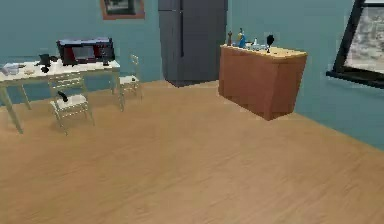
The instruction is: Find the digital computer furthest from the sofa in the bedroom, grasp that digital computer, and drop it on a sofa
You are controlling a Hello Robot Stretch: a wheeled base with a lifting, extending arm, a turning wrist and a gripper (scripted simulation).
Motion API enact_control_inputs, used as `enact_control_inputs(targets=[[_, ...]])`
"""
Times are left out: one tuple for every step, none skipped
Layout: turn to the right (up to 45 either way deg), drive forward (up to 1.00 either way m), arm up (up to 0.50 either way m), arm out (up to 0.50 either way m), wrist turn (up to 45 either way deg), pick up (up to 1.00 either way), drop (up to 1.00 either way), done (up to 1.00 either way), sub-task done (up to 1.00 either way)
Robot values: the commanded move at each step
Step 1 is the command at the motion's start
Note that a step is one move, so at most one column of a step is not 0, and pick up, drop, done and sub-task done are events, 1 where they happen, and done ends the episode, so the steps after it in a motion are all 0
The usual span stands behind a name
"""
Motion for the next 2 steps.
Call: enact_control_inputs(targets=[[-45.0, 0.0, 0.0, 0.0, 0.0, 0.0, 0.0, 0.0, 0.0], [-9.0, 0.0, 0.0, 0.0, 0.0, 0.0, 0.0, 0.0, 0.0]])
